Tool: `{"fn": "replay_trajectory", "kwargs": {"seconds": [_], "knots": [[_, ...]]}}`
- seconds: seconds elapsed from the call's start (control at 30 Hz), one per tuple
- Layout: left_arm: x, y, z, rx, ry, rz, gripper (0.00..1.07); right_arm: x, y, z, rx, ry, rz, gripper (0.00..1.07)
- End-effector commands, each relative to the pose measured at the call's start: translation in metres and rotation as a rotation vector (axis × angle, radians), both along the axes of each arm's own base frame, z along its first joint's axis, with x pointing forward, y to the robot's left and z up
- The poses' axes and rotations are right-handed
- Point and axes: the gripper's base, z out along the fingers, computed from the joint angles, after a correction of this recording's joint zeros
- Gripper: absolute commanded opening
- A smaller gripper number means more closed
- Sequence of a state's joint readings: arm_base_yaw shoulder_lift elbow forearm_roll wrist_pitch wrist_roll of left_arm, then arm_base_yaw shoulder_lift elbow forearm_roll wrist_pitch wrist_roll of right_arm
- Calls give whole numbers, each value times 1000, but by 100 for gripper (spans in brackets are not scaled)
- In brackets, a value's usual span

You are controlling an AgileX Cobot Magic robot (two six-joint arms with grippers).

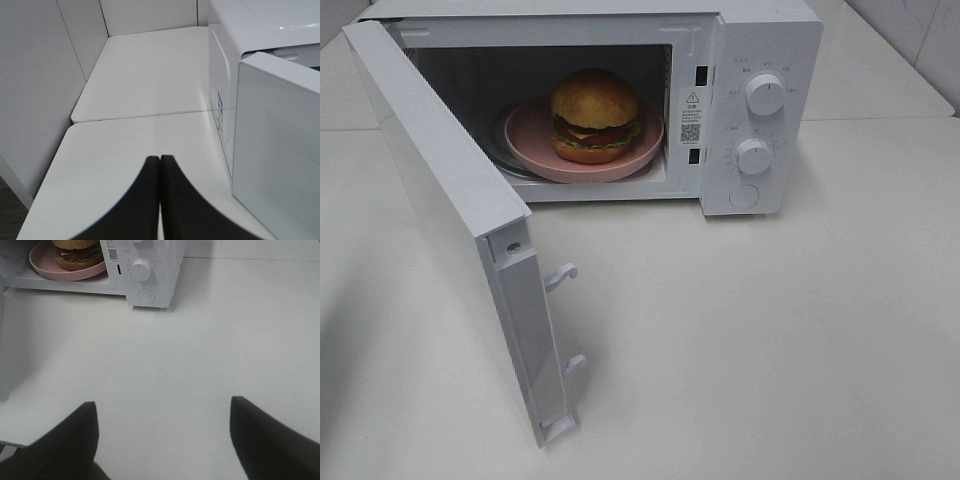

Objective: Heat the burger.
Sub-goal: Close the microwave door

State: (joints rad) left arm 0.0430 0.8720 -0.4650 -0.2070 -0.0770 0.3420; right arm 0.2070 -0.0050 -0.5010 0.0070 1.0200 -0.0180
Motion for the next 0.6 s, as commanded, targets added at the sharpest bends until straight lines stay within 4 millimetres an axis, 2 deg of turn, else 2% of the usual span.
{"fn": "replay_trajectory", "kwargs": {"seconds": [0.03, 0.37, 0.43, 0.6], "knots": [[10, -1, -3, -9, -28, 5, 0, -3, 0, 0, 4, -41, 5, 70], [35, -31, -26, 52, 16, -145, 0, -3, 0, 0, 4, -41, 5, 70], [45, -42, -38, 59, 32, -184, 0, -3, 0, 0, 4, -41, 5, 70], [54, -51, -49, 66, 46, -210, 0, -3, 0, 0, 4, -41, 5, 70]]}}
